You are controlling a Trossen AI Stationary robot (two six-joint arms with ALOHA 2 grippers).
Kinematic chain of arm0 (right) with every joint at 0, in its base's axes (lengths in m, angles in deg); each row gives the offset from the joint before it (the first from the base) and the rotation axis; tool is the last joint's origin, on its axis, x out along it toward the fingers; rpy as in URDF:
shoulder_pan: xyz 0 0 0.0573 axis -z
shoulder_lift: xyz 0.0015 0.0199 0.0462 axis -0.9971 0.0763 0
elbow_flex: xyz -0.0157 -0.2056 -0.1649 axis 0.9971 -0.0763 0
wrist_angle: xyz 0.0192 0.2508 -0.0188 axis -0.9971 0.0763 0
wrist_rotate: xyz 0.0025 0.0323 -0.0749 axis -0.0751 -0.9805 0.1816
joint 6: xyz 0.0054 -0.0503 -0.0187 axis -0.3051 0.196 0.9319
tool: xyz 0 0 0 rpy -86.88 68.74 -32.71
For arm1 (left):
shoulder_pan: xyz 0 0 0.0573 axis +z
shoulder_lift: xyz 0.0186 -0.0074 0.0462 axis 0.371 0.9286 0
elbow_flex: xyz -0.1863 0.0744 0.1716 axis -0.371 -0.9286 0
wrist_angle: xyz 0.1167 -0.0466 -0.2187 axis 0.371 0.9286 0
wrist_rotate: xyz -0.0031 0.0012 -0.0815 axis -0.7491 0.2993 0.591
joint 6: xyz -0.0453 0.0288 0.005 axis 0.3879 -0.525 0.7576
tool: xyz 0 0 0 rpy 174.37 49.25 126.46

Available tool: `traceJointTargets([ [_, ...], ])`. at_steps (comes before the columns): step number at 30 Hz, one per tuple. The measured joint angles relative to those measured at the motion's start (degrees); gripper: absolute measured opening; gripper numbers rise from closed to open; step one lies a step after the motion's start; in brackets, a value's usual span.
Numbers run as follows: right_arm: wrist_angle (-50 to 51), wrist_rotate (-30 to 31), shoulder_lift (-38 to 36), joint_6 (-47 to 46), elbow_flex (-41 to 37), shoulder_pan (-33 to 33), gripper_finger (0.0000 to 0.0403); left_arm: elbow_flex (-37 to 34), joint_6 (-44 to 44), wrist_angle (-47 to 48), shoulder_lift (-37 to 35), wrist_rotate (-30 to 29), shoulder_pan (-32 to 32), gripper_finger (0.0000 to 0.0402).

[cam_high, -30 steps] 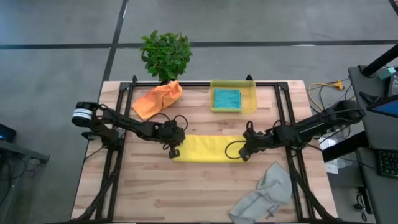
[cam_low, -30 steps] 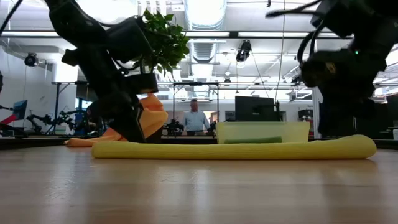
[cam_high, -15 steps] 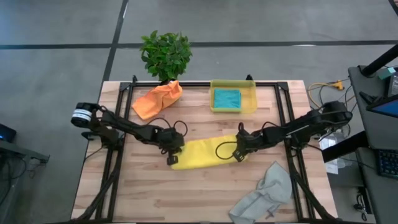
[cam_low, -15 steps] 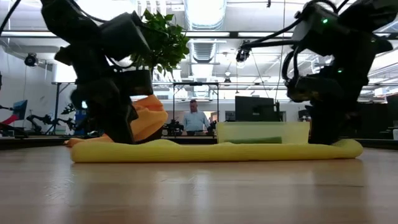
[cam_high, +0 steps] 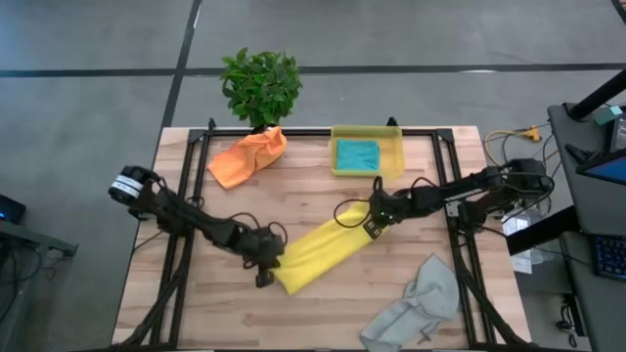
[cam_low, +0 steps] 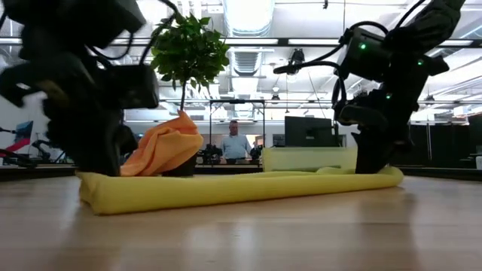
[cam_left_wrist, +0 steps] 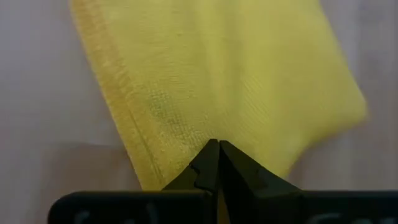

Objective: Fold microfiber towels
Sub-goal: Fold the yellow microfiber towel

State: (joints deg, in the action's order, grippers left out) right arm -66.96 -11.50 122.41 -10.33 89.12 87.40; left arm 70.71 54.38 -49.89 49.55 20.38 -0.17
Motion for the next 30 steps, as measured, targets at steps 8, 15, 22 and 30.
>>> traceJointTargets([
  [8, -1.0, 0.9, -2.0, 0.5, 0.1, -0.3, 0.0008, 1.6, 3.9, -4.0, -1.1, 0.7, -3.6, 0.0000],
  [15, -2.5, 8.8, -8.4, -1.7, 3.3, -9.4, 0.0008, 4.3, -4.1, -4.9, -4.8, -0.2, -0.9, 0.0000],
  [22, -19.0, 24.4, -5.5, -7.8, 5.0, -26.4, 0.0008, 5.8, -17.4, -13.6, -1.8, 8.7, 14.8, 0.0000],
  [30, -23.5, 33.7, 16.2, -14.7, 19.3, -33.2, 0.0009, 12.5, -22.8, -22.1, 10.8, 27.6, 32.2, 0.0000],
])
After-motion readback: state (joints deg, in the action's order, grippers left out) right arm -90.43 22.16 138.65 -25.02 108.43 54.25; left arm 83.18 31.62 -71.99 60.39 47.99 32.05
